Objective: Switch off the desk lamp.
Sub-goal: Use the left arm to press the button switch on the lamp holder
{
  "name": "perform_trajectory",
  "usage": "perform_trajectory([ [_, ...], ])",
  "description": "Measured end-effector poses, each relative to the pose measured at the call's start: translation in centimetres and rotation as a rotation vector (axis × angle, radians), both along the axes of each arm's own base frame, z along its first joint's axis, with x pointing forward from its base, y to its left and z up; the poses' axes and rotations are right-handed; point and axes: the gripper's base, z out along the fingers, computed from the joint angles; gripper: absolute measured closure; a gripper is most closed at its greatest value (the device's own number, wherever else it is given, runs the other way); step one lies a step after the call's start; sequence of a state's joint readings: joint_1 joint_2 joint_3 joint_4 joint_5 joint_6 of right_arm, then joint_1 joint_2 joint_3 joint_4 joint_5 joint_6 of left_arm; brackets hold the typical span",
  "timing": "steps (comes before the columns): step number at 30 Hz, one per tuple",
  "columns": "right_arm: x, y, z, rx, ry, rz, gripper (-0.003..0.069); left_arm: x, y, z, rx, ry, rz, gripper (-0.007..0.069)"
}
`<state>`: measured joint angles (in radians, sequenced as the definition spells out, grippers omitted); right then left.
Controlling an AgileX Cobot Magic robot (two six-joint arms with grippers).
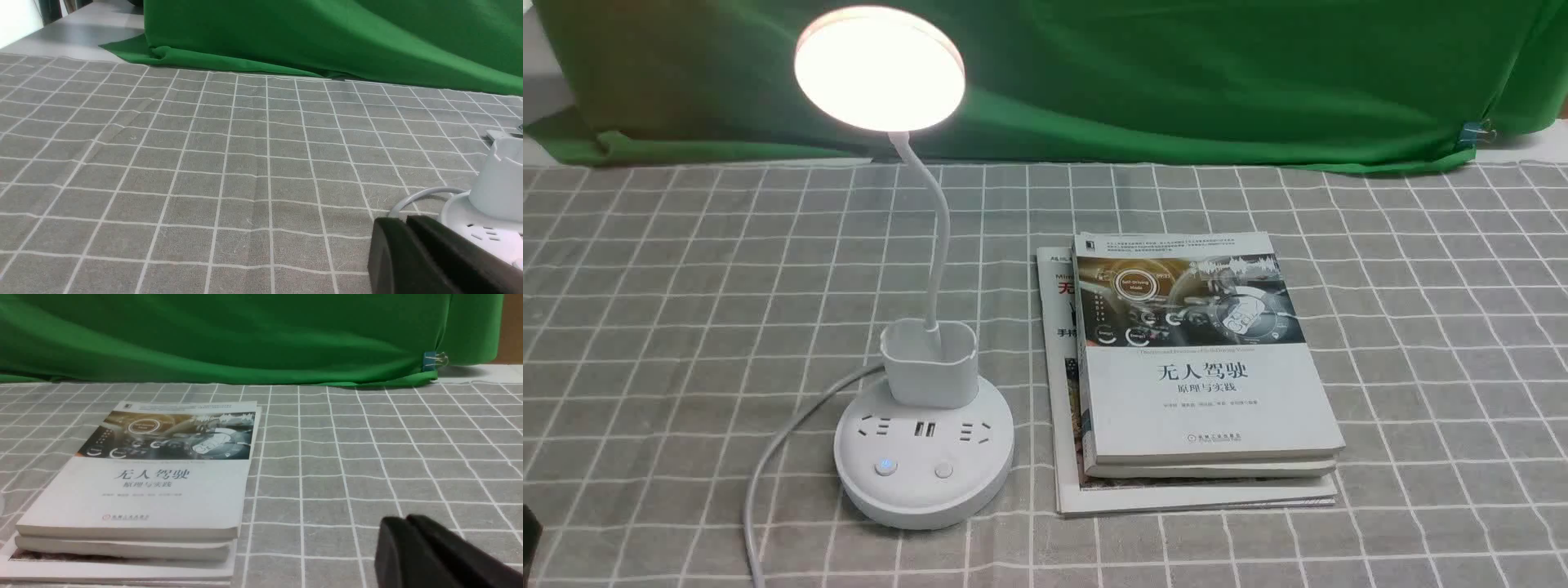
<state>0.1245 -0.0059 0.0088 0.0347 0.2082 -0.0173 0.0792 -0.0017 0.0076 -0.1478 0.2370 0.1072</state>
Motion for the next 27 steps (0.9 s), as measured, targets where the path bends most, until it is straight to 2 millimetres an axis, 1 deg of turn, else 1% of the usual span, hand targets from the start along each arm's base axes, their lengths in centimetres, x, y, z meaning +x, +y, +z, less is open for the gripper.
perform_trajectory([
  [18, 0.0, 0.0, 0.0, 0.000, 0.000, 0.000, 0.0622, 0.0, 0.0, 0.0, 0.000, 0.000, 0.000, 0.0606],
  [21, 0.0, 0.0, 0.0, 0.000, 0.000, 0.000, 0.0622, 0.0, 0.0, 0.1, -0.026, -0.015, 0.002, 0.0606],
  [22, 0.0, 0.0, 0.0, 0.000, 0.000, 0.000, 0.0622, 0.1, -0.1, 0.3, -0.114, -0.042, 0.005, 0.0606],
  [27, 0.0, 0.0, 0.0, 0.000, 0.000, 0.000, 0.0622, 0.1, -0.1, 1.3, -0.423, -0.158, 0.022, 0.0606],
])
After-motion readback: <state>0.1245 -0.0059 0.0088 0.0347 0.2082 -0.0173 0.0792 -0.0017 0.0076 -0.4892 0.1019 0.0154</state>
